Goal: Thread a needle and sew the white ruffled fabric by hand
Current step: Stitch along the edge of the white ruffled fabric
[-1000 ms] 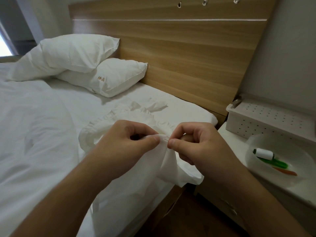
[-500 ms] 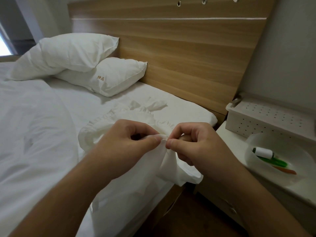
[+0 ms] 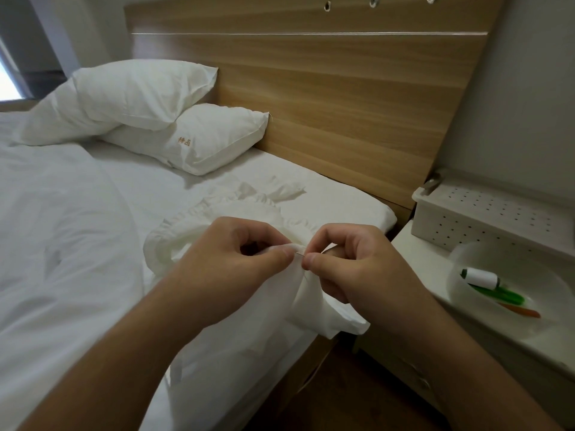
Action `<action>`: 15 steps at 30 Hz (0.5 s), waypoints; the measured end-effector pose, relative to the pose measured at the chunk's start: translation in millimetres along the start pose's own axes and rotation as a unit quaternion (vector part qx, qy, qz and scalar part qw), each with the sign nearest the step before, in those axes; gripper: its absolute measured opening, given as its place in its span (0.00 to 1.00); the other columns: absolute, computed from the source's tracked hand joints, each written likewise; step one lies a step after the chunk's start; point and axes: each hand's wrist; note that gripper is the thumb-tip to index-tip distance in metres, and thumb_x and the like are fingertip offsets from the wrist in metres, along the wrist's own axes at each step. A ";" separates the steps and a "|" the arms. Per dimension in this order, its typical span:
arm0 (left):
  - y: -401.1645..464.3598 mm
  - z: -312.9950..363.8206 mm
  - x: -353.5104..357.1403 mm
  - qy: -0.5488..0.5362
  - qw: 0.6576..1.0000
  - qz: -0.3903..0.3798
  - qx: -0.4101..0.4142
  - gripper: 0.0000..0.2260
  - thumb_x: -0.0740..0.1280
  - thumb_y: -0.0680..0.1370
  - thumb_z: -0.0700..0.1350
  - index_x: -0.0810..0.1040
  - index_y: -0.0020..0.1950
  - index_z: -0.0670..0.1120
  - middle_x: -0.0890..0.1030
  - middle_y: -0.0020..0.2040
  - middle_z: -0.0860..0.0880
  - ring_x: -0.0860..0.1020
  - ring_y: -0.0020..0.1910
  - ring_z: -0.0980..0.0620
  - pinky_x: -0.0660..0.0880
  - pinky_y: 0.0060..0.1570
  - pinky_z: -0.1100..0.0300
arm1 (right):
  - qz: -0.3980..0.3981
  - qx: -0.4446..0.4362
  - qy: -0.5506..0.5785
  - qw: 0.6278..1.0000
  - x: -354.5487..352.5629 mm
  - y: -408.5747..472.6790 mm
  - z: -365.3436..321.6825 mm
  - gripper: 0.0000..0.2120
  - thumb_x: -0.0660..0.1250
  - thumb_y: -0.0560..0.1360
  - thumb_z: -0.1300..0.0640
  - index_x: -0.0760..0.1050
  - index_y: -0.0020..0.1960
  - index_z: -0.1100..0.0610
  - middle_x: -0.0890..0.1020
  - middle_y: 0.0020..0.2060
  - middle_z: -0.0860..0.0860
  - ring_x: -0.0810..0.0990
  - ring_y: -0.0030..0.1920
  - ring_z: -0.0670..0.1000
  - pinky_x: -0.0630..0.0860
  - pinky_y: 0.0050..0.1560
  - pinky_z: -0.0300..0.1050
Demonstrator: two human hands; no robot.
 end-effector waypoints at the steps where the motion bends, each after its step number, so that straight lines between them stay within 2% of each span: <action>1: 0.1 -0.2 -0.2 0.000 1.000 -0.001 0.000 0.06 0.72 0.79 0.53 0.89 0.46 0.57 0.88 0.42 0.54 0.86 0.44 0.54 0.84 0.50 0.51 | 0.001 -0.003 -0.009 1.000 0.0 -0.5 -0.5 0.04 0.69 0.79 0.63 0.80 0.45 0.58 0.73 0.23 0.51 0.70 0.25 0.47 0.70 0.30 0.43; 3: 0.0 -0.2 -0.7 0.000 1.000 -0.005 0.002 0.06 0.72 0.80 0.52 0.89 0.47 0.56 0.88 0.42 0.53 0.86 0.45 0.53 0.85 0.52 0.47 | 0.002 -0.011 -0.027 1.000 -0.1 -0.8 -0.9 0.03 0.70 0.79 0.60 0.79 0.50 0.53 0.75 0.25 0.55 0.72 0.26 0.50 0.72 0.31 0.45; 6: -0.3 0.2 -1.0 0.001 1.000 -0.007 0.003 0.06 0.72 0.80 0.51 0.89 0.48 0.56 0.88 0.43 0.53 0.86 0.46 0.52 0.85 0.53 0.45 | -0.005 -0.015 -0.046 0.999 -1.0 -1.0 0.2 0.12 0.69 0.80 0.58 0.76 0.60 0.44 0.77 0.26 0.51 0.74 0.27 0.46 0.73 0.33 0.39; 8: 0.0 -0.3 -0.8 0.008 1.000 -0.007 0.008 0.06 0.72 0.80 0.52 0.89 0.48 0.56 0.88 0.43 0.52 0.86 0.45 0.51 0.85 0.52 0.45 | -0.019 -0.010 -0.039 0.999 -0.7 -1.0 -0.7 0.15 0.68 0.81 0.60 0.76 0.64 0.45 0.75 0.24 0.49 0.74 0.26 0.43 0.72 0.31 0.36; 11: 0.2 -1.3 -1.0 0.028 0.999 -0.007 0.023 0.06 0.71 0.80 0.52 0.89 0.48 0.55 0.87 0.41 0.51 0.85 0.44 0.51 0.85 0.48 0.47 | -0.030 -0.003 -0.037 0.999 0.8 -0.4 -1.7 0.11 0.67 0.81 0.60 0.79 0.60 0.48 0.73 0.23 0.48 0.70 0.25 0.44 0.69 0.29 0.38; 15: 0.1 -1.8 -1.0 0.057 0.997 -0.004 0.046 0.06 0.71 0.80 0.51 0.88 0.47 0.56 0.87 0.40 0.54 0.85 0.43 0.55 0.82 0.43 0.58 | -0.021 0.001 -0.056 0.998 0.9 0.5 0.3 0.03 0.67 0.81 0.58 0.79 0.52 0.51 0.75 0.23 0.47 0.71 0.25 0.43 0.70 0.30 0.41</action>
Point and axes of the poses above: each hand's wrist, its own y-axis towards the middle knuckle, its own x-axis out of the palm, z = x × y
